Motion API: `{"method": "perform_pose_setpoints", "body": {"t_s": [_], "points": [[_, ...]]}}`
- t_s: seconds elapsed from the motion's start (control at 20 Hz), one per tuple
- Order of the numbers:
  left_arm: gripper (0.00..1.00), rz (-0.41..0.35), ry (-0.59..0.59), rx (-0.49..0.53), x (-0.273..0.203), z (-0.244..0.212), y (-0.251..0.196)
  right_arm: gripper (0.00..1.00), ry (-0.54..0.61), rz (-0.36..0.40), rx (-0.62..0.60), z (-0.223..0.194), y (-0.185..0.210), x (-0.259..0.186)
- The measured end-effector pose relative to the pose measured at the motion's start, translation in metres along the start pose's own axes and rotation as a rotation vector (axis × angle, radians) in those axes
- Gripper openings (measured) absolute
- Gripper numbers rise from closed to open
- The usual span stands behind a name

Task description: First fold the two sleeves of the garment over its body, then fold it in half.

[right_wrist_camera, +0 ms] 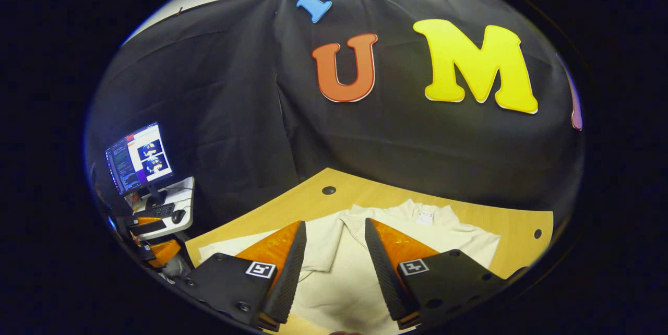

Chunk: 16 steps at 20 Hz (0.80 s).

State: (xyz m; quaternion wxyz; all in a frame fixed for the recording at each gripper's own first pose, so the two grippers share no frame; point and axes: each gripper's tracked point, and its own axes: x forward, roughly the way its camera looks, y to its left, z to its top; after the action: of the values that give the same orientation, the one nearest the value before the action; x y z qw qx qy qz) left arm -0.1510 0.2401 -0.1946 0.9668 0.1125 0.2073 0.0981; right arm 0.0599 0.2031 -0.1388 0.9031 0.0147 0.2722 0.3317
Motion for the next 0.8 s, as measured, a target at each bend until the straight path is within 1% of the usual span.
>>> {"method": "perform_pose_setpoints", "body": {"t_s": [0.05, 0.1, 0.15, 0.2, 0.4, 0.5, 0.6, 0.65, 0.7, 0.8], "points": [[1.0, -0.002, 0.026, 0.022, 0.002, -0.019, 0.007, 0.66, 0.005, 0.0, 0.009, -0.003, 0.002, -0.013], [1.0, -0.002, 0.056, 0.032, 0.004, -0.038, 0.013, 0.67, 0.008, -0.005, 0.015, -0.005, 0.0, -0.023], [1.0, 0.004, 0.085, 0.039, 0.006, -0.055, 0.02, 0.71, 0.011, -0.012, 0.014, -0.008, -0.003, -0.034], [1.0, 0.01, 0.109, 0.038, 0.009, -0.07, 0.027, 0.71, 0.013, -0.026, 0.008, -0.011, -0.008, -0.043], [0.99, 0.022, 0.179, -0.021, 0.026, -0.116, 0.05, 0.71, 0.076, -0.087, 0.027, -0.035, -0.029, -0.079], [1.0, 0.004, 0.203, -0.05, 0.038, -0.132, 0.054, 0.7, 0.094, -0.127, 0.044, -0.043, -0.04, -0.096], [1.0, -0.02, 0.212, -0.036, 0.049, -0.14, 0.056, 0.71, 0.1, -0.155, 0.064, -0.047, -0.048, -0.107], [1.0, -0.033, 0.211, -0.034, 0.054, -0.144, 0.057, 0.66, 0.1, -0.164, 0.072, -0.049, -0.048, -0.111], [1.0, -0.045, 0.218, -0.045, 0.058, -0.149, 0.056, 0.71, 0.102, -0.17, 0.078, -0.05, -0.048, -0.114], [1.0, -0.061, 0.241, -0.051, 0.062, -0.157, 0.055, 0.71, 0.102, -0.18, 0.074, -0.051, -0.047, -0.12]]}}
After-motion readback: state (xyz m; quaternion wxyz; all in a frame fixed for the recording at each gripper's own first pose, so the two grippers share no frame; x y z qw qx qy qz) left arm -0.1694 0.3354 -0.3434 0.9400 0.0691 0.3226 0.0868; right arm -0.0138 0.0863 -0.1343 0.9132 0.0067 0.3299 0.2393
